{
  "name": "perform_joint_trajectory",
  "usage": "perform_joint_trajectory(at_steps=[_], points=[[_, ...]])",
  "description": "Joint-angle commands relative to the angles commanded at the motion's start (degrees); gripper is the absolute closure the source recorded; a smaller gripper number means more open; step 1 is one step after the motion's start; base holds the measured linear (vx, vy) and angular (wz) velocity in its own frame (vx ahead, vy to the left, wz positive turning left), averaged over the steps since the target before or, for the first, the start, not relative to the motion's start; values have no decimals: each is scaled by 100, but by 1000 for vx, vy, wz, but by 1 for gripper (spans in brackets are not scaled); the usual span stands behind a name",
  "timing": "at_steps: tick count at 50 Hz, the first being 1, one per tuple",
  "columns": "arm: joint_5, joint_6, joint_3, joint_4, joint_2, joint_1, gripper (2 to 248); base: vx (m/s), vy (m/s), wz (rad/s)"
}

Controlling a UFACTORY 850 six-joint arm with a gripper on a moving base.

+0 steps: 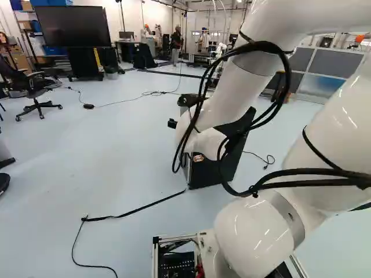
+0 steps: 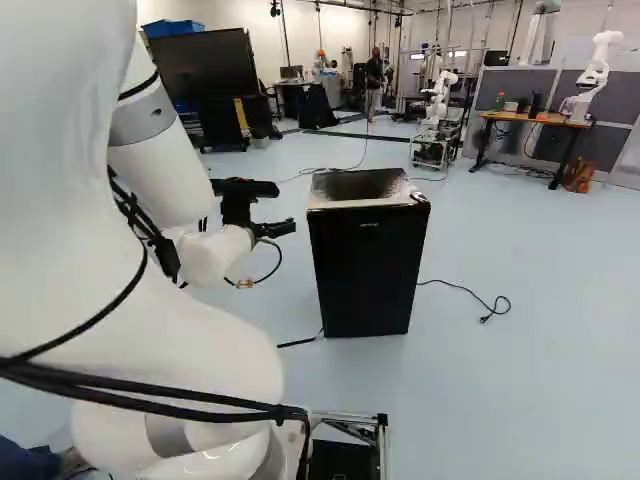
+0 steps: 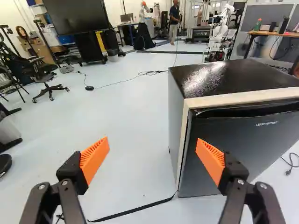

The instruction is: Grab a drink from the fridge

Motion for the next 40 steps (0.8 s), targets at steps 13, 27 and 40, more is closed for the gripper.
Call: perform_joint_trajectory(at_steps=[13, 27, 40], points=[[152, 0, -163, 452, -377, 267, 3, 0, 0, 0], [434, 0, -337, 982, -777, 549, 3, 0, 0, 0], [769, 0, -482, 1521, -1126, 810, 3, 0, 0, 0]])
